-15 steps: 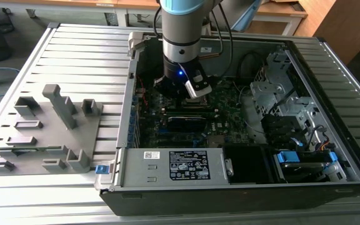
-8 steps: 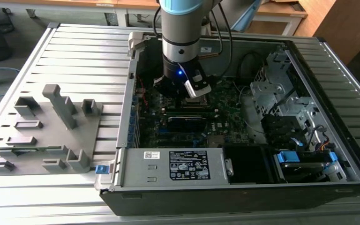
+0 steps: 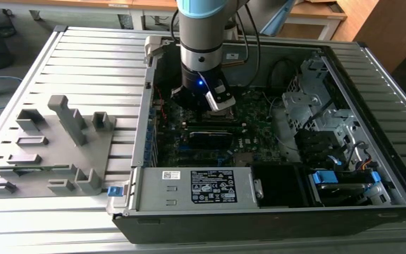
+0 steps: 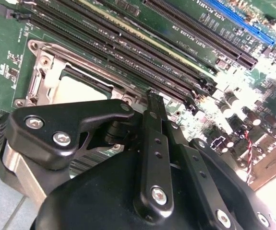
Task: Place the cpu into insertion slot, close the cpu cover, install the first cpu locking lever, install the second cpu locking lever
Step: 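Install the second cpu locking lever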
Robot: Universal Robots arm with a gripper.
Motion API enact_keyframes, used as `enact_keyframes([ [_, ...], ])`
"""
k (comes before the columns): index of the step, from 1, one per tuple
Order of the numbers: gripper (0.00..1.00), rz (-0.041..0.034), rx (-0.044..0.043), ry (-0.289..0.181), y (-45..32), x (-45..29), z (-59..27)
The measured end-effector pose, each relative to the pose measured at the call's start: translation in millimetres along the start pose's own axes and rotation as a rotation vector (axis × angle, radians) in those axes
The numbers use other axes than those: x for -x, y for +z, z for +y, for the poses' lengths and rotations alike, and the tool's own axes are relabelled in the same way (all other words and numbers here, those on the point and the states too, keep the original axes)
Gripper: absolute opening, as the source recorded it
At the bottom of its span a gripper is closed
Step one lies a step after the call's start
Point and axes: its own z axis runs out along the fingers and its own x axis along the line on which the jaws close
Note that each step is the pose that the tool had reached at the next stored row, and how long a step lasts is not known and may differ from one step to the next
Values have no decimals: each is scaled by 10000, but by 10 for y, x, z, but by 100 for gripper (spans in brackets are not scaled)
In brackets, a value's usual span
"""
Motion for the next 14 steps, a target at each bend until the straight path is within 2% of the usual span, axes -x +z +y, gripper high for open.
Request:
enact_keyframes([
  [14,10,2,24,-2,22,-21,-2],
])
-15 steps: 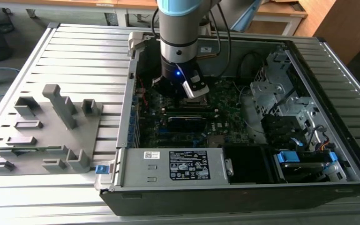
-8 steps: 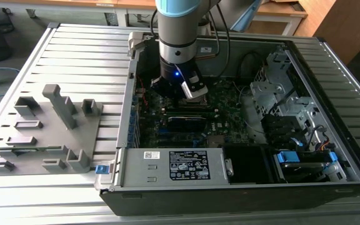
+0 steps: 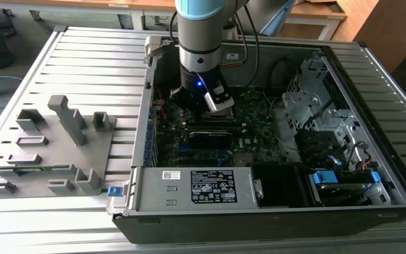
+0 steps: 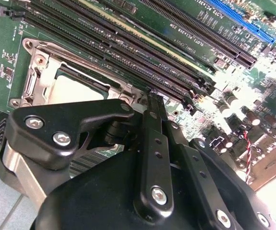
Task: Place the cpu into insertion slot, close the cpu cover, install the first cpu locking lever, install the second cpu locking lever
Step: 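Install the second cpu locking lever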
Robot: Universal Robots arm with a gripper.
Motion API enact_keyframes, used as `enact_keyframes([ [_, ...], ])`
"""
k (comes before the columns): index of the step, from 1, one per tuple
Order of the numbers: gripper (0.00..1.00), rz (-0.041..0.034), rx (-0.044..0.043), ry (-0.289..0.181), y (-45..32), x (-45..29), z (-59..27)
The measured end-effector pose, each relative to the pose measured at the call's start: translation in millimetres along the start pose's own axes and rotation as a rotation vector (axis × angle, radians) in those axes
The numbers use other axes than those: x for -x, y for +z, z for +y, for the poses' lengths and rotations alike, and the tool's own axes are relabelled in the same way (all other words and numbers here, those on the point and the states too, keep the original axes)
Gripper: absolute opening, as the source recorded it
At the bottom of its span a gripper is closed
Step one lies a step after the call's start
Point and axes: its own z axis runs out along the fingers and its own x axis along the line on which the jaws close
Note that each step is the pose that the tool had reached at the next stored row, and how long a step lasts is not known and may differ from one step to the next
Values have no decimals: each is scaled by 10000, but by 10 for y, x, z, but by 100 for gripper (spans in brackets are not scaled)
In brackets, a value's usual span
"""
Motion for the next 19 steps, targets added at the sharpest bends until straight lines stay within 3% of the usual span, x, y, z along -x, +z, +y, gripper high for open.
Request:
enact_keyframes([
  [12,10,0,0,1,-128,6,6],
  [19,10,1,-2,-1,-133,26,8],
])
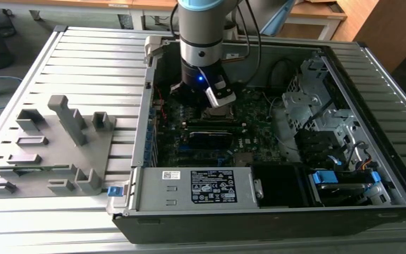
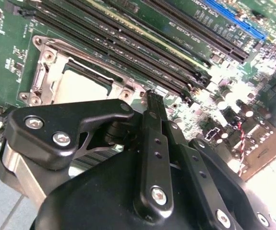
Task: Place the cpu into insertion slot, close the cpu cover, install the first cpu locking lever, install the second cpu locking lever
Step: 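Install the second cpu locking lever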
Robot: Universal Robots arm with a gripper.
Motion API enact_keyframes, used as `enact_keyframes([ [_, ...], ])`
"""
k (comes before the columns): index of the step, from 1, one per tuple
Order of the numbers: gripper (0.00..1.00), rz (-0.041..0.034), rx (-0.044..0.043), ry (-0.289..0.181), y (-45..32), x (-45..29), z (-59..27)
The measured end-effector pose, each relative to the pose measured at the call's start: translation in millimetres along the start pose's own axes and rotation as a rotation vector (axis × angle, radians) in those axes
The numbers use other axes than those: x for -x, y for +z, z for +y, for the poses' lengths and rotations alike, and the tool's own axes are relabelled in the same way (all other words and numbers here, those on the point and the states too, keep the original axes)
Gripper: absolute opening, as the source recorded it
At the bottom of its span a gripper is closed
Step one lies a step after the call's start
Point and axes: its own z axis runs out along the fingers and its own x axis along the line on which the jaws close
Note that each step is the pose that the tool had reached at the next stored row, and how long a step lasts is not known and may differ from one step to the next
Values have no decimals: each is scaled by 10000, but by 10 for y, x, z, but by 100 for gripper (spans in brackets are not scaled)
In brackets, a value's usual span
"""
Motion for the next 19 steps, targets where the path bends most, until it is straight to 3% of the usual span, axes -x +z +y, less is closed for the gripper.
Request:
enact_keyframes([
  [4,10,-1,0,0,7,91,9],
  [13,10,-2,2,1,33,417,28],
  [19,10,-1,1,0,42,419,120],
])
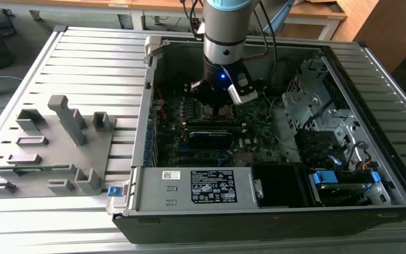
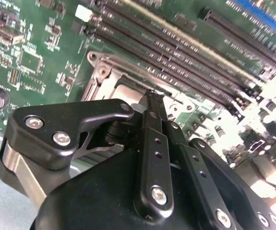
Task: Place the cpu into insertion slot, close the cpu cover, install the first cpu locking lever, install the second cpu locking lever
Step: 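Install the second cpu locking lever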
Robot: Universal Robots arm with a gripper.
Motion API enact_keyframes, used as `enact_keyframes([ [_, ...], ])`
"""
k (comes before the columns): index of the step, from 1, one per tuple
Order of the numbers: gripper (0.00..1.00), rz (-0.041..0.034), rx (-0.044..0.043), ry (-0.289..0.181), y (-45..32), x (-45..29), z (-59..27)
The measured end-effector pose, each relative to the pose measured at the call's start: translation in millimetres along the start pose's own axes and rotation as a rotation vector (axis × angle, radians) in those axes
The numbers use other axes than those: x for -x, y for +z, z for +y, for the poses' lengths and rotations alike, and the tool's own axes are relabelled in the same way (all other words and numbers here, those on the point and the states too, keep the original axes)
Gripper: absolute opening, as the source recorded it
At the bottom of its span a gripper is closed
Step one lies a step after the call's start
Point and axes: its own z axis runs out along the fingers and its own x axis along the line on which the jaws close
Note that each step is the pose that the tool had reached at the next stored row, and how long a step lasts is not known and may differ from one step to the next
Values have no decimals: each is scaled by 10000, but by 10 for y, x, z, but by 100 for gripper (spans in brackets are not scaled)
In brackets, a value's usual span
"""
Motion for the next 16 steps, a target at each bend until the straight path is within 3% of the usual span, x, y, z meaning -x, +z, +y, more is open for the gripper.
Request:
enact_keyframes([
  [10,10,2,-1,0,-11,-3,91],
  [16,10,1,0,0,-124,2,114],
])
